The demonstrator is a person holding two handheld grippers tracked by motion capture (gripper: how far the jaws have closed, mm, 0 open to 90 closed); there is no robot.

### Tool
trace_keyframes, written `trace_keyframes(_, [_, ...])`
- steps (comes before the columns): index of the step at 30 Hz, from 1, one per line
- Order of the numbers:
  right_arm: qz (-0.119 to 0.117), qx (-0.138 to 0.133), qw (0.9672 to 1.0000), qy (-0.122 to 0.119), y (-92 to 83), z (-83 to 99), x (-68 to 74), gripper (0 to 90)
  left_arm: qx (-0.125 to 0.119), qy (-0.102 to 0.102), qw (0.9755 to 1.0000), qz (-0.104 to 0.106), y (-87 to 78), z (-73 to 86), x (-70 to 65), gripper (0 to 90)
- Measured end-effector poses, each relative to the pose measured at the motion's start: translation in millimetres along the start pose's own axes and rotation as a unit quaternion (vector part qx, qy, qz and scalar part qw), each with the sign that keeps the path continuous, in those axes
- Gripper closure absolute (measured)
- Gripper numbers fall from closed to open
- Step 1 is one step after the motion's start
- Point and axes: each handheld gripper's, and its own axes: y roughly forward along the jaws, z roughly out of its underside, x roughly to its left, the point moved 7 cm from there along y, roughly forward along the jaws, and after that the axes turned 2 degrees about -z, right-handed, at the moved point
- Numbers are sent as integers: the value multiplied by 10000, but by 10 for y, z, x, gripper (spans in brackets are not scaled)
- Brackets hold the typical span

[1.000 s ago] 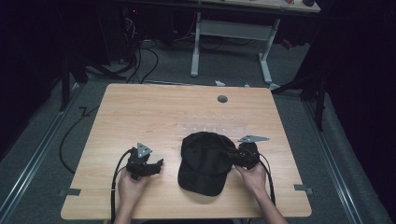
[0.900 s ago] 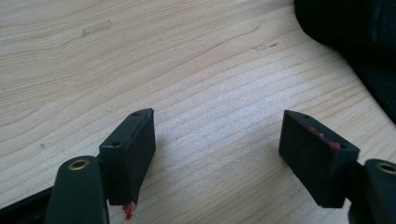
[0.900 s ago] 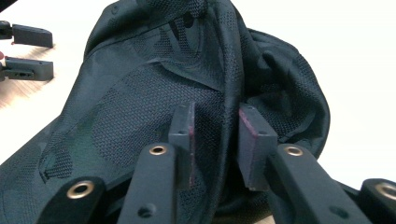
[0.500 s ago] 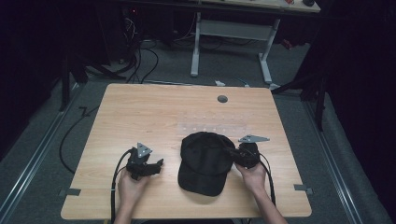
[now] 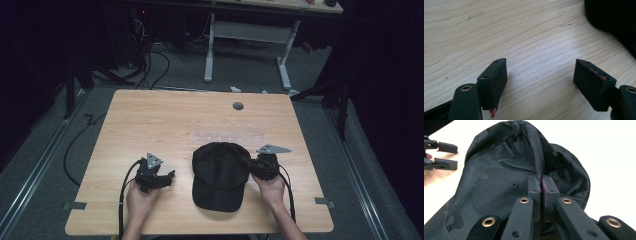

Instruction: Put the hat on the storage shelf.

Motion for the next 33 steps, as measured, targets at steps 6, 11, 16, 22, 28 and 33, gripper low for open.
trace_keyframes(6, [46, -256, 9996, -121, -93, -53, 22, 871, 11, 2, 10000, 0, -1, 0, 1, 272])
trace_keyframes(11, [70, -335, 9993, -128, -163, -73, 28, 872, 14, -14, 10000, 10, -2, -1, -1, 270])
trace_keyframes(16, [46, -303, 9995, -108, -234, -109, 35, 873, 10, 30, 10000, -2, 0, 4, -1, 271])
trace_keyframes(22, [16, -325, 9991, -265, -317, -195, 64, 875, 10, 44, 10000, -17, 1, 6, -2, 270])
trace_keyframes(28, [-155, -407, 9988, -213, -348, -246, 79, 876, -3, 26, 10000, -30, 1, 3, 1, 275])
trace_keyframes(33, [-228, -489, 9981, -287, -385, -295, 95, 876, -34, -13, 10000, -65, 5, -7, 5, 297])
